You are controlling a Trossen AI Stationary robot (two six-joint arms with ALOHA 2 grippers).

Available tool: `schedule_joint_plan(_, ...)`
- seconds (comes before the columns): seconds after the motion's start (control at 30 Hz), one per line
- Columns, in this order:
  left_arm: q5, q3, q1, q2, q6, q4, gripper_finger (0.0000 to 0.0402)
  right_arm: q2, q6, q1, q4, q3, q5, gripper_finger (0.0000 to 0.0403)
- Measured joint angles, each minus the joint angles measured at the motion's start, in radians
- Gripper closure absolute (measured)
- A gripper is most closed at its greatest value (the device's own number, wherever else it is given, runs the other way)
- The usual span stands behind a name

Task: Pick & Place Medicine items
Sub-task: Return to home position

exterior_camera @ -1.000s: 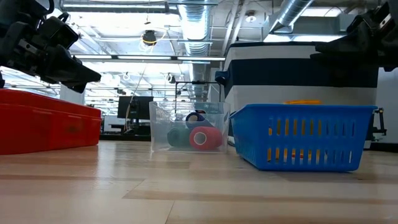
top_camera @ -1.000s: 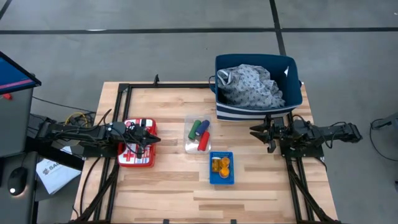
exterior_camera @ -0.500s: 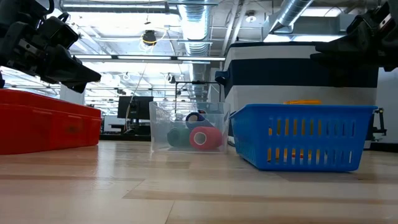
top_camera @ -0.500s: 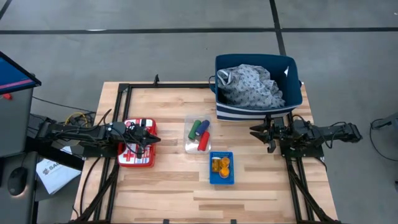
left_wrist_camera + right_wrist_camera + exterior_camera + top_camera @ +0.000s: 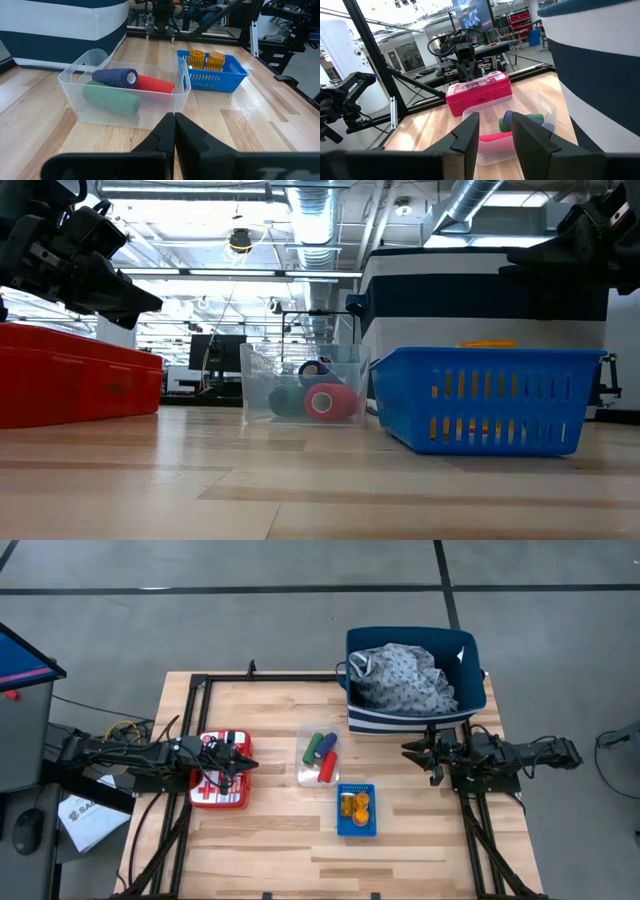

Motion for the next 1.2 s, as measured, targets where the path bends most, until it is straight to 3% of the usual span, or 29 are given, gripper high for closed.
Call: schedule_joint_plan(1.2,0.000,0.000,0.000,0.000,0.000,0.000,0.0401,0.000,0.042,0.000,0.000,0.000,-0.002,0.0291)
